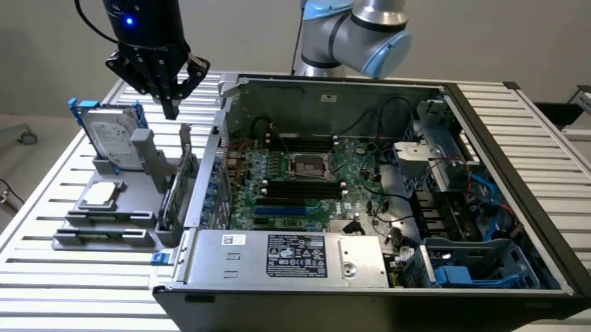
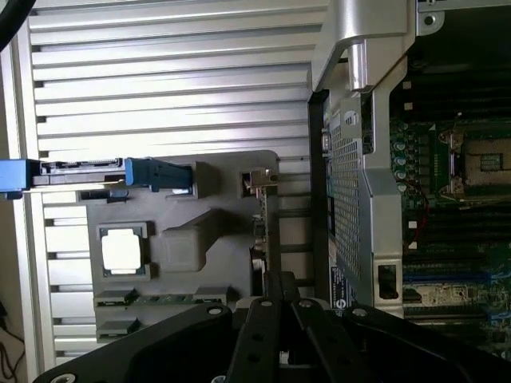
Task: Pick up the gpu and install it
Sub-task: 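Reach for the gpu, then pick up the gpu and move the gpu toward the slot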
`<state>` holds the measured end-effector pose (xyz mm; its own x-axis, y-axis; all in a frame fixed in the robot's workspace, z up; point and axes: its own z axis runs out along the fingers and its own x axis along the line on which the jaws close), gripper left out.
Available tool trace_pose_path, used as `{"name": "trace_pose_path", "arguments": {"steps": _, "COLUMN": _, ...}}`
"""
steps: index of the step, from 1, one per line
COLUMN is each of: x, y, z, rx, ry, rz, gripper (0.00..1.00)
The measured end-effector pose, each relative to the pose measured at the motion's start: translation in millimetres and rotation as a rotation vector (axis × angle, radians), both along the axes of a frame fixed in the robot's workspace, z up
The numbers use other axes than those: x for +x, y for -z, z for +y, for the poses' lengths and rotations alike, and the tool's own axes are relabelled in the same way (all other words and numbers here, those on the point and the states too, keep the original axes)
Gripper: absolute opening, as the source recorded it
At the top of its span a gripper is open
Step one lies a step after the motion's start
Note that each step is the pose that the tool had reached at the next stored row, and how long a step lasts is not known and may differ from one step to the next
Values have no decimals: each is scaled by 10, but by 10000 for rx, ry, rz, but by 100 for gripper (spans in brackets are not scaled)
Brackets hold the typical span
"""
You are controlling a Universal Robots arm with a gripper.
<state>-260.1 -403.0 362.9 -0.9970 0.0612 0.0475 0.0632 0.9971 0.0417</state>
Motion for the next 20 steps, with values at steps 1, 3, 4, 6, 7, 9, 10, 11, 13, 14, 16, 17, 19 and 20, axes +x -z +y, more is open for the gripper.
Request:
{"name": "trace_pose_path", "arguments": {"steps": 1, "x": 0, "y": 0, "z": 0, "rx": 0, "ry": 0, "rz": 0, "gripper": 11}}
{"name": "trace_pose_path", "arguments": {"steps": 3, "x": 0, "y": 0, "z": 0, "rx": 0, "ry": 1, "rz": 0, "gripper": 11}}
{"name": "trace_pose_path", "arguments": {"steps": 4, "x": 0, "y": 0, "z": 0, "rx": 0, "ry": 0, "rz": 0, "gripper": 11}}
{"name": "trace_pose_path", "arguments": {"steps": 6, "x": 0, "y": 0, "z": 0, "rx": 0, "ry": 0, "rz": 0, "gripper": 11}}
{"name": "trace_pose_path", "arguments": {"steps": 7, "x": 0, "y": 0, "z": 0, "rx": 0, "ry": 0, "rz": 0, "gripper": 11}}
{"name": "trace_pose_path", "arguments": {"steps": 9, "x": 0, "y": 0, "z": 0, "rx": 0, "ry": 1, "rz": 0, "gripper": 12}}
{"name": "trace_pose_path", "arguments": {"steps": 10, "x": 0, "y": 0, "z": 0, "rx": 0, "ry": 0, "rz": 0, "gripper": 17}}
{"name": "trace_pose_path", "arguments": {"steps": 11, "x": 0, "y": 0, "z": 0, "rx": 0, "ry": 0, "rz": 0, "gripper": 17}}
{"name": "trace_pose_path", "arguments": {"steps": 13, "x": 0, "y": 0, "z": 0, "rx": 0, "ry": 1, "rz": 0, "gripper": 30}}
{"name": "trace_pose_path", "arguments": {"steps": 14, "x": 0, "y": 0, "z": 0, "rx": 0, "ry": 0, "rz": 0, "gripper": 36}}
{"name": "trace_pose_path", "arguments": {"steps": 16, "x": 0, "y": 0, "z": 0, "rx": 0, "ry": 0, "rz": 0, "gripper": 36}}
{"name": "trace_pose_path", "arguments": {"steps": 17, "x": -1, "y": 2, "z": -1, "rx": -6, "ry": -1, "rz": 2, "gripper": 42}}
{"name": "trace_pose_path", "arguments": {"steps": 19, "x": -10, "y": 31, "z": -7, "rx": -15, "ry": -15, "rz": 4, "gripper": 42}}
{"name": "trace_pose_path", "arguments": {"steps": 20, "x": -10, "y": 41, "z": -21, "rx": -17, "ry": -31, "rz": 29, "gripper": 42}}
